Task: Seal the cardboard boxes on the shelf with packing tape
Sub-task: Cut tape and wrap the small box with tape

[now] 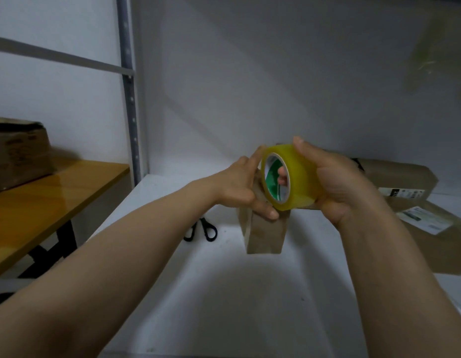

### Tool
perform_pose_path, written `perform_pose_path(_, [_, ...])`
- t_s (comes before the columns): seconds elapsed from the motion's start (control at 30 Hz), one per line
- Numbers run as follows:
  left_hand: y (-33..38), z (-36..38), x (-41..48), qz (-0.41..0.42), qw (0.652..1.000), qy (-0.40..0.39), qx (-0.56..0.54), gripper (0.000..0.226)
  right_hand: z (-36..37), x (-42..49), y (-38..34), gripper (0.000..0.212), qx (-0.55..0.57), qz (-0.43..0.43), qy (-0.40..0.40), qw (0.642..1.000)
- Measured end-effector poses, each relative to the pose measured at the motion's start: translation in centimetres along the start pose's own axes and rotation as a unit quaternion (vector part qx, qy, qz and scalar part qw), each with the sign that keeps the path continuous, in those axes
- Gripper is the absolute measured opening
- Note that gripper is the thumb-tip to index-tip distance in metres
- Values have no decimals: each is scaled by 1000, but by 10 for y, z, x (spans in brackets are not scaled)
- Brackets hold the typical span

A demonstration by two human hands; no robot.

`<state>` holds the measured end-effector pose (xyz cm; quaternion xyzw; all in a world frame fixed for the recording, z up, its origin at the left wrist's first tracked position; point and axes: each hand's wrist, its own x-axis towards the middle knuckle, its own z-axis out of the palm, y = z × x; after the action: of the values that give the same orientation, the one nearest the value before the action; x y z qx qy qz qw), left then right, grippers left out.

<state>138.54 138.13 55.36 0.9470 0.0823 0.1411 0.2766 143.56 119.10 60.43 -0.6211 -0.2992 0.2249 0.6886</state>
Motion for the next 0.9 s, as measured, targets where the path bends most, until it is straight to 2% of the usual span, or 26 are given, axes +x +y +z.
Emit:
perform_pose_path(0.1, [1, 3, 0, -64, 994, 15, 84, 154, -1, 3, 1, 23, 7, -7, 16, 1000])
perform_pose_path(0.17, [4, -5, -3, -66, 991, -23, 112, 150, -5, 6, 3, 22, -1, -17, 23, 1000])
perform_pose_path(0.27, [3, -20, 0, -76, 990, -93, 73, 137, -11, 9, 6, 20, -7, -31, 20, 999])
perform_pose_path(0.33, [1, -26, 8, -68, 986, -127, 79, 131, -13, 11, 7, 22, -5, -42, 17, 999])
perform_pose_path(0.43, [1, -25, 26, -16, 982, -146, 120, 140, -16, 14, 8, 22, -18, -59, 10, 998])
perform_pose_path(0.57, [-3, -22, 40, -6, 976, -219, 18, 97, -16, 18, 10, 23, -28, -62, 12, 998])
perform_pose_path(0.6, [-5, -22, 39, -16, 973, -230, 17, 94, -16, 19, 12, 26, -29, -59, 13, 998])
perform_pose_path(0.7, [-7, -24, 34, -15, 974, -227, 7, 87, -15, 21, 13, 30, -23, -51, 18, 998])
perform_pose_path(0.83, [-4, -19, 20, -10, 983, -182, -20, 83, -13, 20, 12, 33, -11, -47, 11, 999])
perform_pose_path(0.9, [-5, -14, 14, 7, 985, -170, -7, 89, -11, 19, 12, 29, -4, -47, 11, 999])
